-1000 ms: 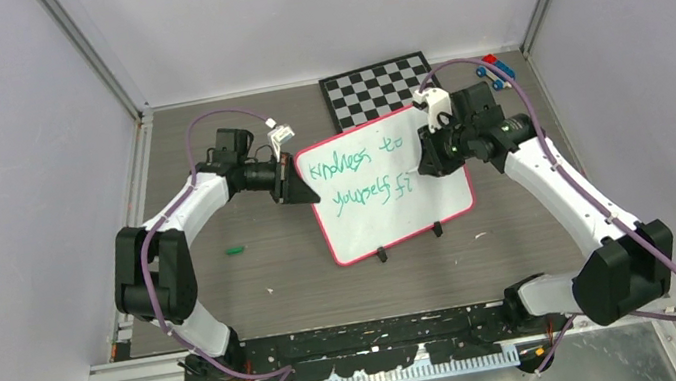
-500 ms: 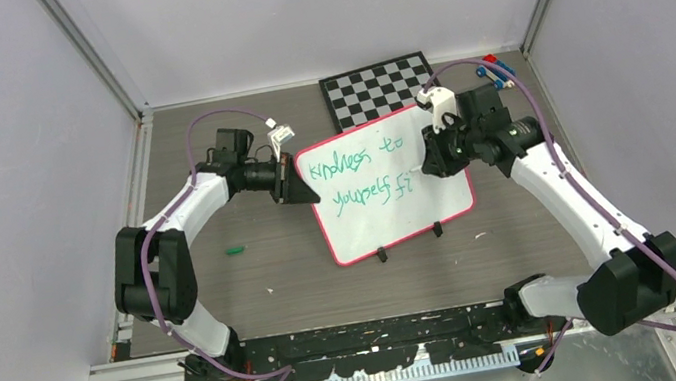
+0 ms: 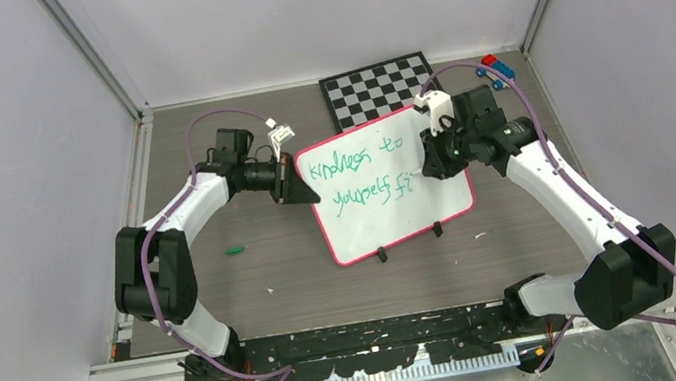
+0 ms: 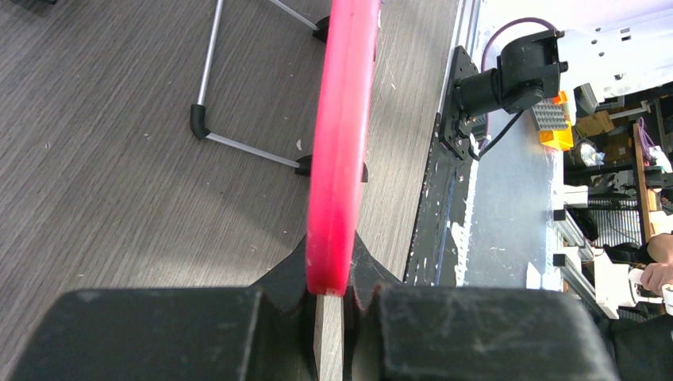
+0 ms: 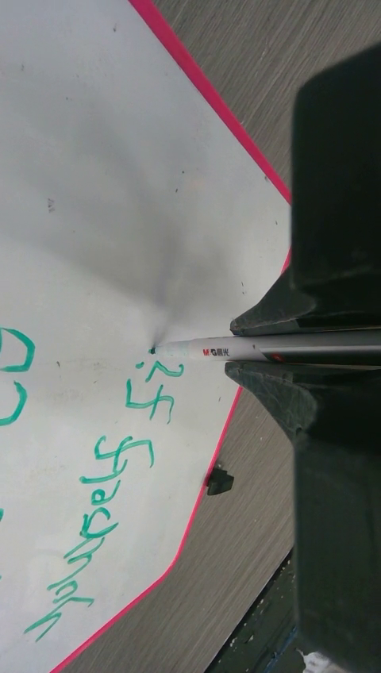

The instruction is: Write a sentence on the whiteboard

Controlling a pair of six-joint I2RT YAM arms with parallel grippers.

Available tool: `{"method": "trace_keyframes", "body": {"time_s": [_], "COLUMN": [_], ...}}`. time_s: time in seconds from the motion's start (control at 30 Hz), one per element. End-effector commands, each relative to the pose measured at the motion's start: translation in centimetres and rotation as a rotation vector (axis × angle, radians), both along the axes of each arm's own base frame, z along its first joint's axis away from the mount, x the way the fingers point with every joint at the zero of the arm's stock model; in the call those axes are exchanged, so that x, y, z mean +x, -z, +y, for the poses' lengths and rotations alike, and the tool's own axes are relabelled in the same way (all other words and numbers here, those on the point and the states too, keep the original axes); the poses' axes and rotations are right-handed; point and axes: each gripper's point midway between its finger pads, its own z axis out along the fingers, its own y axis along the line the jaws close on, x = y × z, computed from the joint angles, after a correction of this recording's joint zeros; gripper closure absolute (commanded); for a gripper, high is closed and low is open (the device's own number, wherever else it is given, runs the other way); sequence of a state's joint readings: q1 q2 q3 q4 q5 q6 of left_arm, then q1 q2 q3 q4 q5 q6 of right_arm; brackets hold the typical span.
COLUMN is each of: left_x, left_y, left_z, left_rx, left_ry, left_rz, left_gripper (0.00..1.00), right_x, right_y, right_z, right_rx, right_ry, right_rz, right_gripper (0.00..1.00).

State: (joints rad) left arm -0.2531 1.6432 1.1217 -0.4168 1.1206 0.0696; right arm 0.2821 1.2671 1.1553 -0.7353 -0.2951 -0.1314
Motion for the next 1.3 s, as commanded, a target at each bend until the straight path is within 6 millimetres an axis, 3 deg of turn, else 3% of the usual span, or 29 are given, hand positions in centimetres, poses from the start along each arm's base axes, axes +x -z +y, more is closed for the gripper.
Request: {"method": "trace_keyframes", "body": {"time_s": [0.0,0.5,1.27], "left_x": [0.0,0.0,-0.4], "left_y": [0.4,0.8,1.0], "left_z": [0.0,0.0,0.2], "left_rx": [0.022,0.027,0.031], "left_ry": [0.001,0.002,0.012], "left_rz": [-0.002,0.003,0.004], "left_gripper": [1.0,1.0,1.0], "right_x": [1.1,-0.7,2.1], "right_y": [0.7,2.1,-0.9], "right_z": [-0.4,-0.5,-0.9], "right_rx": [-0.039,-0.023,-0.004], "right_ry": [0.006,0.003,0.067], "right_rz": [-0.033,0.021,-0.054], "right_gripper": [1.0,1.0,1.0]}}
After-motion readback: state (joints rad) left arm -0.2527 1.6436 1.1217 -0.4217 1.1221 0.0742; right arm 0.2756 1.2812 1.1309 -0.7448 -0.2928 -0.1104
